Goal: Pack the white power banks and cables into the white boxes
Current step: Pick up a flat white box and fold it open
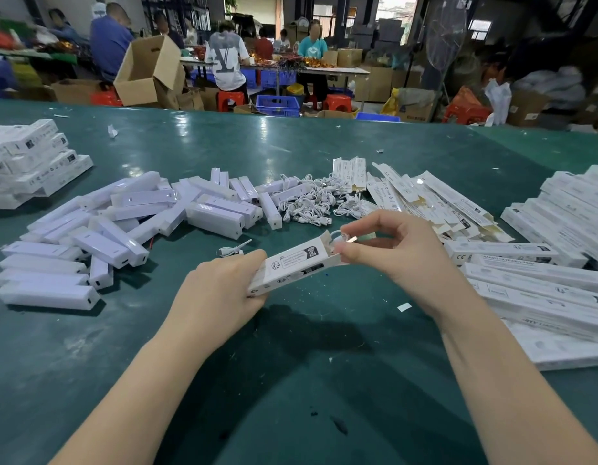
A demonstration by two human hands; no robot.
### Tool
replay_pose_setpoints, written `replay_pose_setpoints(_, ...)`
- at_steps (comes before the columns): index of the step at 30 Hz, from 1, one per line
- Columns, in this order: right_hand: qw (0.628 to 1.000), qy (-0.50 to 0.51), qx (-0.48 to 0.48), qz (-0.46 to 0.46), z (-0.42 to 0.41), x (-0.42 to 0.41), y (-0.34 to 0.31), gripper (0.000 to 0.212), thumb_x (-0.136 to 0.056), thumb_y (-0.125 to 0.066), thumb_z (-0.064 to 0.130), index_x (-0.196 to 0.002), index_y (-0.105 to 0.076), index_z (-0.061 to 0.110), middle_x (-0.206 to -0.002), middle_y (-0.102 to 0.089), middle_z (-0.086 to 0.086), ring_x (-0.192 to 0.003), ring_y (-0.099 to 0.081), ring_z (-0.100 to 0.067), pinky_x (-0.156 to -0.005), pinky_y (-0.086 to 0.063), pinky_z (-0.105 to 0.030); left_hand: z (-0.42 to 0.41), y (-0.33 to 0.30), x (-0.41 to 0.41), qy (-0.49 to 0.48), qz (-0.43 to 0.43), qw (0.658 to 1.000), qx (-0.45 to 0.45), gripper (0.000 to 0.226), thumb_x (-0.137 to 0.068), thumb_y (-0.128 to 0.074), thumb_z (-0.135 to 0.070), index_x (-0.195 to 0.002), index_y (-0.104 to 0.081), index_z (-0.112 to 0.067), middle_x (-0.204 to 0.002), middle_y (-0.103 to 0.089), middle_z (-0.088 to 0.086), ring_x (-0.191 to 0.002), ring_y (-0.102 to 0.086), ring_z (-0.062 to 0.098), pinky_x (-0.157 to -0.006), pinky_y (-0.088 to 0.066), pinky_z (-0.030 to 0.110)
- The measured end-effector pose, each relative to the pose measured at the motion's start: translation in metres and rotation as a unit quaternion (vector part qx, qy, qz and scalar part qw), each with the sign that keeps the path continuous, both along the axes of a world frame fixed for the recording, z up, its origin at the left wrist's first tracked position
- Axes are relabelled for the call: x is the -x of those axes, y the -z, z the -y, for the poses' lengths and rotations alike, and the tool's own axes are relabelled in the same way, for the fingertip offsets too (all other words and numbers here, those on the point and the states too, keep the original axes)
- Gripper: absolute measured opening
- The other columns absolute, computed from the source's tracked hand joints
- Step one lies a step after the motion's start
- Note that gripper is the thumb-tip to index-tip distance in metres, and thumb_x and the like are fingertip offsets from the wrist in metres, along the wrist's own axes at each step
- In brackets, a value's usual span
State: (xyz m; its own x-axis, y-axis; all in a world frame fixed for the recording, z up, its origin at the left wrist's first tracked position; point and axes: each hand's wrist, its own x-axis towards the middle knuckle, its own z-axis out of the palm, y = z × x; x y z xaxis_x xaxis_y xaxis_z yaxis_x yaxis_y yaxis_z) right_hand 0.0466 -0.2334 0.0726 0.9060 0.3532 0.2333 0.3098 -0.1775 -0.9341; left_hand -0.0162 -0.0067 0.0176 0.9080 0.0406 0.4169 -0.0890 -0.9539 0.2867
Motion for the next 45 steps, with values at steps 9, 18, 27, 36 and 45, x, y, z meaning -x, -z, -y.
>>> replay_pose_setpoints(9,0.997,-0.068,-0.01,-0.018,0.003,0.0,0.0,0.023,-0.071,-0.081,0.002,-0.068,-0.078,0.025,-0.082,-0.077,0.0,-0.084,-0.074,-0.012,-0.072,-0.053,-0.013,0.001,0.003,0.001,0.014,-0.016,1.0,-0.007,0.037,-0.081,-0.062,-0.032,-0.068,-0.028,-0.028,-0.065,-0.049,-0.006,-0.065,-0.047,0.026,-0.057,-0.045,0.036)
replay_pose_setpoints(18,0.998,-0.053,-0.02,0.014,-0.004,0.004,0.002,0.014,-0.082,-0.076,0.012,-0.081,-0.08,0.025,-0.073,-0.074,0.011,-0.062,-0.057,0.004,-0.067,-0.043,-0.009,0.003,0.0,0.002,0.007,0.012,1.0,0.027,0.031,-0.077,-0.068,-0.022,-0.07,-0.038,-0.023,-0.059,-0.044,-0.006,-0.062,-0.047,0.028,-0.055,-0.046,0.038)
replay_pose_setpoints(27,0.994,-0.067,-0.07,0.042,-0.004,0.005,-0.001,0.023,-0.084,-0.07,-0.003,-0.101,-0.074,0.012,-0.093,-0.077,0.005,-0.086,-0.072,-0.006,-0.076,-0.053,-0.015,0.005,-0.002,0.002,-0.007,0.05,0.997,0.052,0.02,-0.075,-0.072,-0.02,-0.083,-0.056,-0.011,-0.067,-0.059,0.0,-0.066,-0.052,0.032,-0.057,-0.048,0.039)
replay_pose_setpoints(36,0.995,-0.063,-0.002,0.071,-0.004,0.005,-0.001,0.028,-0.094,-0.056,-0.004,-0.106,-0.075,0.013,-0.1,-0.076,0.007,-0.093,-0.07,-0.003,-0.081,-0.05,-0.013,0.005,-0.002,0.001,-0.021,0.051,0.997,0.051,0.02,-0.076,-0.071,-0.022,-0.08,-0.052,-0.014,-0.069,-0.06,0.0,-0.067,-0.052,0.032,-0.059,-0.048,0.039)
replay_pose_setpoints(45,0.995,-0.057,-0.072,0.026,0.002,-0.001,-0.001,0.017,-0.083,-0.073,0.0,-0.09,-0.077,0.015,-0.084,-0.077,-0.003,-0.078,-0.073,-0.012,-0.075,-0.053,-0.016,0.004,-0.001,0.003,0.014,0.063,0.998,0.028,0.034,-0.075,-0.073,-0.018,-0.074,-0.04,-0.022,-0.061,-0.042,-0.009,-0.06,-0.045,0.03,-0.053,-0.046,0.038)
